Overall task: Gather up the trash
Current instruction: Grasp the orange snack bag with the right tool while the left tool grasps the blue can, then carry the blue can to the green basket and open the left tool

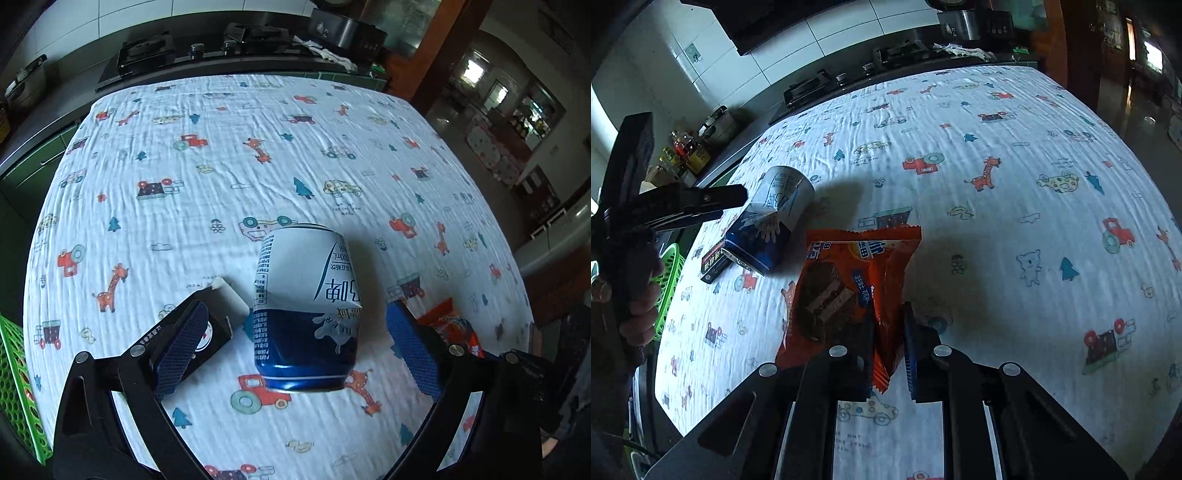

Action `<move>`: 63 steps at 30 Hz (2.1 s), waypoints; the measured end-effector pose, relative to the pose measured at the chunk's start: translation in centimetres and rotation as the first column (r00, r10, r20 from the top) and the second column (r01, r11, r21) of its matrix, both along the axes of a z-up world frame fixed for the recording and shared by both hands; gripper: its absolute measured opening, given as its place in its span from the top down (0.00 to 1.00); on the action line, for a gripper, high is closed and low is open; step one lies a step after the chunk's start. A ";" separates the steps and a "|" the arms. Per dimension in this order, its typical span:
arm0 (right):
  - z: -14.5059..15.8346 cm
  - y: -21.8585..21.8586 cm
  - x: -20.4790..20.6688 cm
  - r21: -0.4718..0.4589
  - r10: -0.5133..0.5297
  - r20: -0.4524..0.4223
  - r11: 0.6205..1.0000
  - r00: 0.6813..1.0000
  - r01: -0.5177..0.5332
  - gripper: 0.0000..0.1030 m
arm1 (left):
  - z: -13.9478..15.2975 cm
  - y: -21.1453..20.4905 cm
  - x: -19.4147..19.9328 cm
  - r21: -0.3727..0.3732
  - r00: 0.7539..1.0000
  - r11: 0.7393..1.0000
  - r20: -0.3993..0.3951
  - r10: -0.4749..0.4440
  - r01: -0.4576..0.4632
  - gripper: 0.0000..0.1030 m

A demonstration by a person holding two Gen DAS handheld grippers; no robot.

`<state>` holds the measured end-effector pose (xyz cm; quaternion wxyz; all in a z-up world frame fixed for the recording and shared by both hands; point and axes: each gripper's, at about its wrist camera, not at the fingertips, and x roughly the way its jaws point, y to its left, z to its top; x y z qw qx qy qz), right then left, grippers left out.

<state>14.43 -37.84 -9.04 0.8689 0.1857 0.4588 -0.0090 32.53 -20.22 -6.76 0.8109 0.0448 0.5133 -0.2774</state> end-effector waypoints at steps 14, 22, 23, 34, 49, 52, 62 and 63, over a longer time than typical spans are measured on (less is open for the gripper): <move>0.6 -0.7 -2.0 -0.006 -0.025 0.012 1.000 1.000 0.025 0.87 | -2.8 -3.1 0.5 0.076 0.998 0.995 -0.016 -0.062 0.063 0.30; 1.5 0.3 -1.8 -0.011 0.002 0.035 1.000 0.999 -0.002 0.87 | -1.3 -2.4 -0.8 0.073 0.996 0.996 0.057 -0.062 0.058 0.30; 1.7 0.6 -1.7 -0.012 0.009 0.041 1.000 0.999 -0.009 0.87 | -0.7 -2.0 -1.1 0.070 0.996 0.996 0.072 -0.060 0.055 0.30; 4.3 5.2 0.4 -0.010 0.152 0.122 0.988 0.981 -0.151 0.87 | 6.6 6.5 -3.7 0.003 0.965 0.991 0.228 0.130 -0.134 0.30; 7.1 16.3 5.3 -0.030 0.411 0.188 0.910 0.892 -0.413 0.87 | 8.6 28.5 -5.3 -0.008 0.801 0.832 0.268 0.536 -0.554 0.30; 7.4 19.2 6.7 -0.034 0.453 0.192 0.889 0.870 -0.456 0.87 | 7.0 33.3 -4.5 0.019 0.766 0.784 0.229 0.601 -0.621 0.30; 7.9 28.2 11.3 -0.057 0.566 0.180 0.823 0.805 -0.566 0.87 | 0.9 42.9 -2.3 0.053 0.708 0.707 0.087 0.701 -0.706 0.29; 7.9 29.1 11.7 -0.059 0.577 0.179 0.815 0.797 -0.576 0.87 | 0.5 43.3 -2.2 0.055 0.705 0.703 0.076 0.705 -0.709 0.29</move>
